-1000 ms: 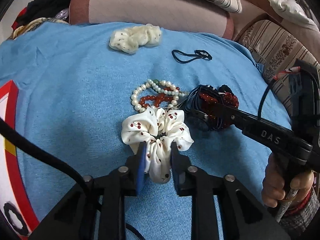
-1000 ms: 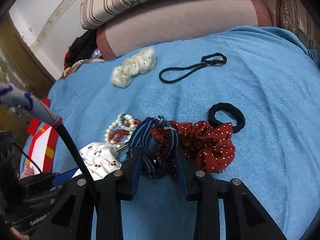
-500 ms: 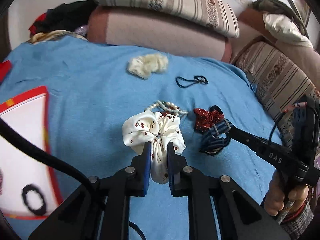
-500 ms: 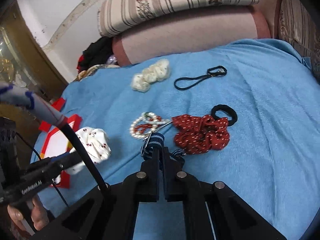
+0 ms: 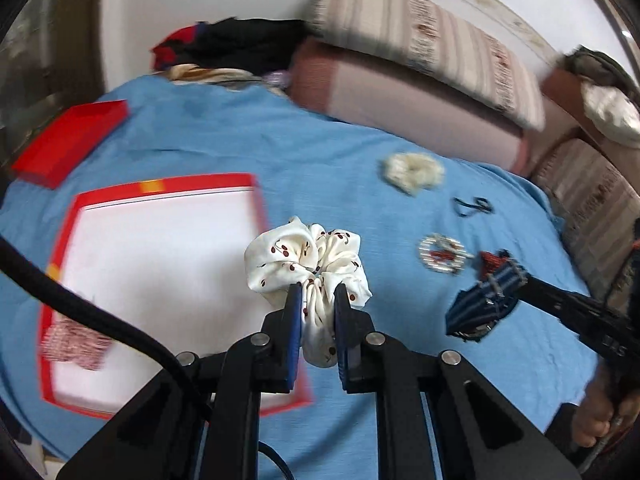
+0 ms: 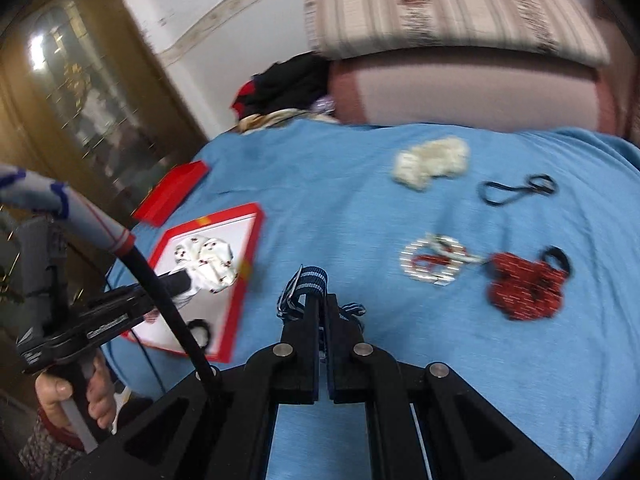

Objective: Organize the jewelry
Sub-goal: 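Carry both items into the white tray and open both tools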

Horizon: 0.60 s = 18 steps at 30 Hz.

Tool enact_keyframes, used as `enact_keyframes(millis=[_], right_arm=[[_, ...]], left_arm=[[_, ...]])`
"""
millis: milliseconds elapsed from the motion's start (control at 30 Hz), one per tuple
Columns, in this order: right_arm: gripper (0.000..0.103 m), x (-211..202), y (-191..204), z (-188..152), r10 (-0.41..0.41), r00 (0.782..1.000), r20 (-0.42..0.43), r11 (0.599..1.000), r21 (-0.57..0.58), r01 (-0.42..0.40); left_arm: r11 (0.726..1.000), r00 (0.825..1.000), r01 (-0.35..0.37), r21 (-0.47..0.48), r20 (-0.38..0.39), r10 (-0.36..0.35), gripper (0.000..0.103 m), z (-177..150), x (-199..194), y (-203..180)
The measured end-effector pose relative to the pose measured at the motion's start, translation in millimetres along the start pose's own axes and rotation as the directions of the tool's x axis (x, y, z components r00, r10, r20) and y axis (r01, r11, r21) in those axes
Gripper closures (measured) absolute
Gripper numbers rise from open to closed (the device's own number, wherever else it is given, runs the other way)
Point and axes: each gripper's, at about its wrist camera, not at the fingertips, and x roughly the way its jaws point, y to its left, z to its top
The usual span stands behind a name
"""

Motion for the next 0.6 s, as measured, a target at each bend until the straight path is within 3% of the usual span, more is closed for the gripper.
enact_keyframes(millis=[300,600], right_arm=[[0.1,65,81,16,0.085,0.993,-0.081,0.992,-0.084,-0.092],[0.1,141,127,15,0.047,0.975,-0.218,0.984,-0.157,-0.083]], left_arm=[[0.989,0.992,-0.129,-0.068,-0.016,0.128,0.089,13,7,91],[0.977,0.983,-0.179,-0.114,-0.059,0.174,0.089,4,29,128]])
